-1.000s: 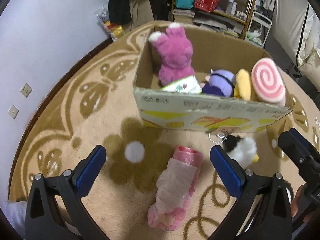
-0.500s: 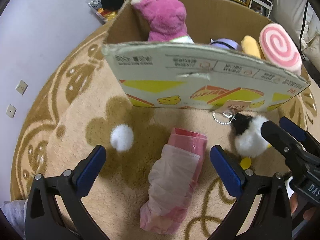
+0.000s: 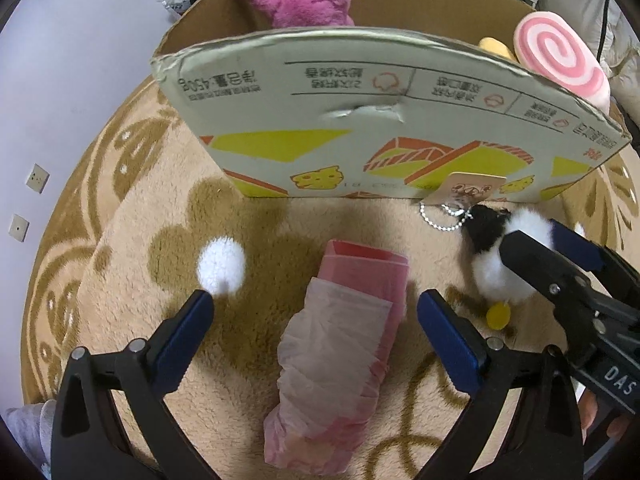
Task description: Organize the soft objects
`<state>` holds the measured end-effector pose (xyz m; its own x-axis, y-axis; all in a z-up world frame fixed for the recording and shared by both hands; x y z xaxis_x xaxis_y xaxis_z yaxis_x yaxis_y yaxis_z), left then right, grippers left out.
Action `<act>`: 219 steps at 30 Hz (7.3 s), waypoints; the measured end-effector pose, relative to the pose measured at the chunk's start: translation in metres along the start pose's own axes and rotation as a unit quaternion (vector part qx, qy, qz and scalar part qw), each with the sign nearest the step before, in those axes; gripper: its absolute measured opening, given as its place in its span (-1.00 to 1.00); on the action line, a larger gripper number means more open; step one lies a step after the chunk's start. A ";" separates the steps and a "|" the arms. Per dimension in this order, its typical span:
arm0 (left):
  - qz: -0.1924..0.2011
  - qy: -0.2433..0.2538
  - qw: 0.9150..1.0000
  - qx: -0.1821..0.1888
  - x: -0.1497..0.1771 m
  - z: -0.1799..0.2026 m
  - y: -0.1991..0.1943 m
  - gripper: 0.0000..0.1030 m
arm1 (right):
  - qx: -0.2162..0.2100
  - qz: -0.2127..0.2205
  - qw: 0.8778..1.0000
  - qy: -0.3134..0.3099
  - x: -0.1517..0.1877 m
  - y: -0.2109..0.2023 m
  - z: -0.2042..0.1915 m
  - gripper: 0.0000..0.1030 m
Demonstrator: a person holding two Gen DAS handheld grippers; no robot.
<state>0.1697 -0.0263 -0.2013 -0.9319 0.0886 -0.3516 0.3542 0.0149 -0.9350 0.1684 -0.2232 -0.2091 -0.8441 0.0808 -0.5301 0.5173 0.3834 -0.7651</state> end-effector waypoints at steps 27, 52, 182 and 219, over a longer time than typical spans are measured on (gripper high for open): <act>-0.022 0.030 0.999 0.017 0.011 0.035 0.018 0.25 | -0.024 -0.036 0.999 0.003 0.007 0.017 -0.007 -0.21; -0.011 -0.032 0.999 0.027 0.008 -0.001 0.018 -0.18 | -0.011 -0.015 1.000 -0.020 0.009 0.005 -0.016 -0.49; 0.331 -0.016 0.943 -0.029 -0.037 -0.050 -0.226 0.99 | -0.007 0.249 0.966 -0.068 -0.074 -0.198 -0.077 1.00; 0.417 -0.043 0.908 -0.022 0.056 -0.072 -0.254 0.99 | 0.042 0.283 0.954 -0.084 -0.016 -0.232 -0.051 1.00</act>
<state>0.0331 0.0466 0.0202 -0.3404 0.0094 -0.9402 0.9402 0.0177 -0.3402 0.0548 -0.2666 -0.0042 -0.3950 0.1017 -0.9130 0.8993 0.2457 -0.3618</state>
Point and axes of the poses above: each gripper's, at about its wrist camera, not at the fingertips, and y roughly the way its jaws point, z to its right, x to its underside, the point moved 4 cm from there along y, roughly the way its jaws point, and after that the axes turned 1 degree about x, right-handed, at the moved point
